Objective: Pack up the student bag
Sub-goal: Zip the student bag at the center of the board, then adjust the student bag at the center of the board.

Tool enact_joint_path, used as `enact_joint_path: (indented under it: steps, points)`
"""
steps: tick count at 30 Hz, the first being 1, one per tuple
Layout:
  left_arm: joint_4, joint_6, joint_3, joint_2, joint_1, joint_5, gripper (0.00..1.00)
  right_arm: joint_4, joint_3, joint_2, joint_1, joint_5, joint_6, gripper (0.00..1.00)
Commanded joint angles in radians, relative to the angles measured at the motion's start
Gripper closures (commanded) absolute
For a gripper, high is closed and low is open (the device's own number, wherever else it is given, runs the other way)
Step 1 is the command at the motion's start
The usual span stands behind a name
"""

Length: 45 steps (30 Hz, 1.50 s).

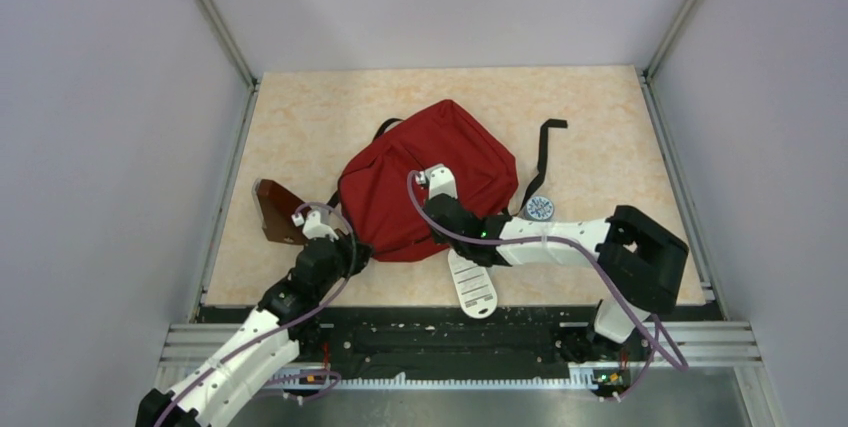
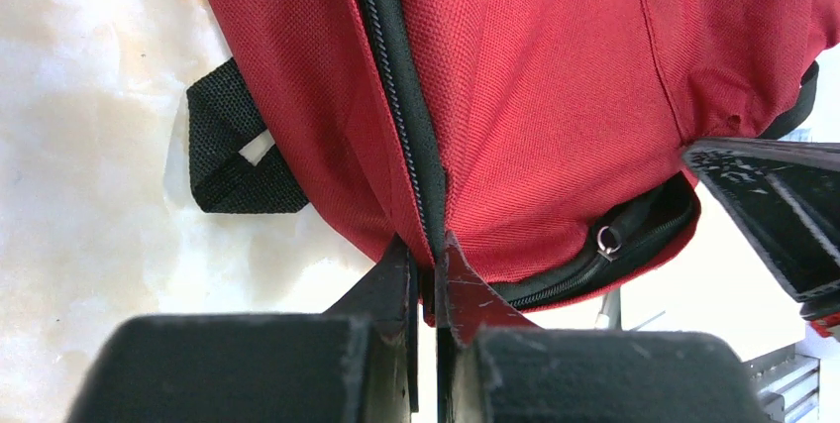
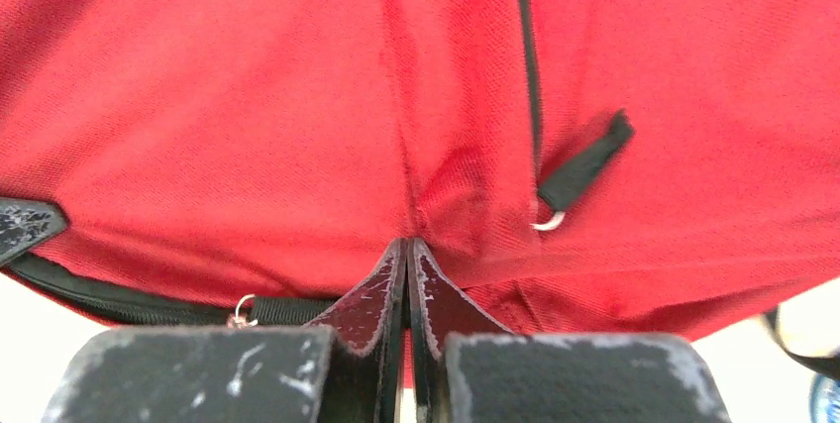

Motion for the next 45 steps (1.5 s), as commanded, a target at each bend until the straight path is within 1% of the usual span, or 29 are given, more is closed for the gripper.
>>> enact_joint_path:
  steps: [1, 5, 9, 11, 15, 16, 18, 20, 21, 22, 24, 27, 28, 30, 34, 36, 37, 41, 42, 43, 45]
  points:
    - [-0.044, 0.020, 0.014, -0.012, 0.003, -0.058, 1.00, -0.005, -0.017, -0.068, 0.003, 0.210, -0.072, 1.00]
    - [-0.058, 0.023, 0.019, -0.011, 0.003, -0.071, 1.00, -0.044, -0.035, -0.076, -0.005, 0.271, -0.090, 1.00]
    - [-0.095, 0.026, 0.035, -0.011, 0.004, -0.097, 1.00, -0.061, -0.063, -0.111, -0.034, 0.286, -0.091, 1.00]
    - [-0.124, 0.019, 0.054, -0.013, 0.003, -0.127, 1.00, -0.077, -0.072, -0.150, -0.061, 0.256, -0.092, 1.00]
    - [-0.103, 0.068, 0.106, 0.006, 0.005, -0.158, 1.00, -0.070, -0.100, -0.260, -0.135, 0.107, -0.133, 0.99]
    - [-0.103, 0.085, 0.129, 0.027, 0.006, -0.171, 1.00, -0.065, -0.107, -0.291, -0.155, 0.054, -0.150, 0.94]
    - [-0.108, 0.126, 0.189, 0.085, 0.008, -0.191, 1.00, -0.063, -0.114, -0.337, -0.197, -0.021, -0.175, 0.73]
    - [-0.097, 0.167, 0.248, 0.157, 0.010, -0.196, 1.00, -0.074, -0.110, -0.365, -0.246, -0.045, -0.180, 0.50]
    - [-0.085, 0.188, 0.272, 0.196, 0.014, -0.192, 1.00, -0.075, -0.107, -0.368, -0.278, -0.069, -0.181, 0.41]
    - [-0.076, 0.212, 0.300, 0.237, 0.018, -0.190, 1.00, -0.081, -0.098, -0.360, -0.317, -0.101, -0.178, 0.35]
    - [-0.066, 0.252, 0.355, 0.329, 0.032, -0.182, 1.00, -0.083, -0.072, -0.333, -0.386, -0.154, -0.173, 0.30]
    - [-0.045, 0.303, 0.419, 0.426, 0.056, -0.163, 1.00, -0.063, -0.029, -0.253, -0.457, -0.216, -0.195, 0.27]
    - [-0.031, 0.315, 0.434, 0.451, 0.064, -0.155, 1.00, -0.060, -0.008, -0.221, -0.471, -0.229, -0.204, 0.27]
    - [-0.008, 0.333, 0.461, 0.494, 0.085, -0.132, 1.00, -0.057, 0.038, -0.154, -0.496, -0.244, -0.216, 0.31]
    - [0.033, 0.368, 0.522, 0.580, 0.129, -0.085, 1.00, -0.051, 0.086, -0.072, -0.499, -0.262, -0.244, 0.43]
    - [0.056, 0.389, 0.558, 0.631, 0.151, -0.071, 1.00, -0.032, 0.083, -0.063, -0.499, -0.278, -0.244, 0.51]
    - [0.066, 0.400, 0.583, 0.660, 0.164, -0.058, 1.00, -0.031, 0.085, -0.062, -0.499, -0.287, -0.243, 0.57]
    - [0.088, 0.442, 0.710, 0.812, 0.231, -0.029, 1.00, -0.053, 0.086, -0.077, -0.499, -0.326, -0.236, 0.84]
    - [0.094, 0.450, 0.742, 0.853, 0.246, -0.023, 1.00, -0.057, 0.082, -0.083, -0.500, -0.339, -0.236, 0.92]
    - [0.098, 0.455, 0.777, 0.892, 0.261, -0.021, 1.00, -0.062, 0.075, -0.089, -0.499, -0.352, -0.230, 0.98]
    - [0.108, 0.473, 0.842, 0.980, 0.280, -0.011, 1.00, -0.079, 0.059, -0.104, -0.499, -0.377, -0.212, 1.00]
